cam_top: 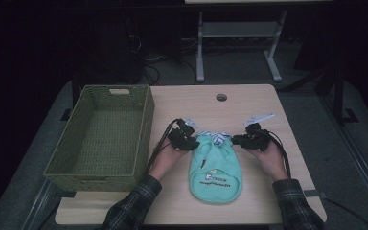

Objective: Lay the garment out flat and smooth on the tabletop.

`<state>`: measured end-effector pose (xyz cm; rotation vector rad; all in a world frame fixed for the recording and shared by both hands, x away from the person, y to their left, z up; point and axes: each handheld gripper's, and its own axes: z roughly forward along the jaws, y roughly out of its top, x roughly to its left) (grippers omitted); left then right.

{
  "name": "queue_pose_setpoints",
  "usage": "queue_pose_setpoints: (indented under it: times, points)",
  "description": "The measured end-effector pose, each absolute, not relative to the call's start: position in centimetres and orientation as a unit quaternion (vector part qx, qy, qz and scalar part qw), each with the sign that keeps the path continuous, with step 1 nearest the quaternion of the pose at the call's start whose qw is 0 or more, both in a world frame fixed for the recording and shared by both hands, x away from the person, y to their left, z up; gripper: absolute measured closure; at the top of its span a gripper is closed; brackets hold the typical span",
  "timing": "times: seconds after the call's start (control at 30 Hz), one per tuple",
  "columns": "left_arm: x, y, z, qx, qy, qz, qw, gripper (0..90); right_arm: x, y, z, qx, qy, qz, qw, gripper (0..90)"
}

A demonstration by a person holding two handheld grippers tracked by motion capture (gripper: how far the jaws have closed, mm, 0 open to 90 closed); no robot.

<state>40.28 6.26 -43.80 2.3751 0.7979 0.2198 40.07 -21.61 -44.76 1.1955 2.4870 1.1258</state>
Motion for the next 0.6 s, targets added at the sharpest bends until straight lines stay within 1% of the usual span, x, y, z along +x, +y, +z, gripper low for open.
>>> queue_pose_setpoints:
  times: [0.03,0.1,0.2,0.27,0.3,0.33,0.37,0.4,0.5,0.6]
  points:
    - [40.3,6.1,-44.1,0.899,0.305,0.08,0.305,67.8,40.3,-21.6,-44.9,0.402,0.829,0.381,0.073,75.8]
    - [40.3,5.9,-44.5,0.905,0.299,0.084,0.292,69.0,40.6,-21.4,-45.1,0.397,0.831,0.384,0.067,75.8]
    - [40.3,5.9,-44.7,0.907,0.296,0.091,0.284,77.2,40.8,-20.7,-45.6,0.396,0.833,0.383,0.057,76.2]
    - [40.4,5.9,-45.0,0.911,0.294,0.091,0.276,82.6,40.9,-20.3,-46.2,0.396,0.839,0.367,0.061,77.9]
    - [40.4,5.8,-45.2,0.912,0.293,0.091,0.271,83.9,41.0,-20.3,-46.3,0.393,0.842,0.364,0.061,78.4]
    - [40.4,5.8,-45.3,0.913,0.291,0.092,0.27,85.3,41.0,-20.2,-46.5,0.397,0.841,0.362,0.059,83.2]
    - [40.4,5.8,-45.3,0.913,0.29,0.092,0.272,87.0,41.0,-20.2,-46.5,0.397,0.842,0.36,0.062,86.7]
    - [40.3,5.8,-45.3,0.913,0.289,0.093,0.271,87.4,41.0,-20.1,-46.6,0.396,0.845,0.355,0.067,87.6]
    - [40.3,5.8,-45.3,0.916,0.283,0.098,0.268,88.3,40.9,-20.1,-46.4,0.394,0.846,0.35,0.081,88.4]
    - [40.2,5.8,-45.4,0.914,0.285,0.095,0.272,88.9,41.0,-20.7,-45.9,0.398,0.846,0.339,0.108,89.1]
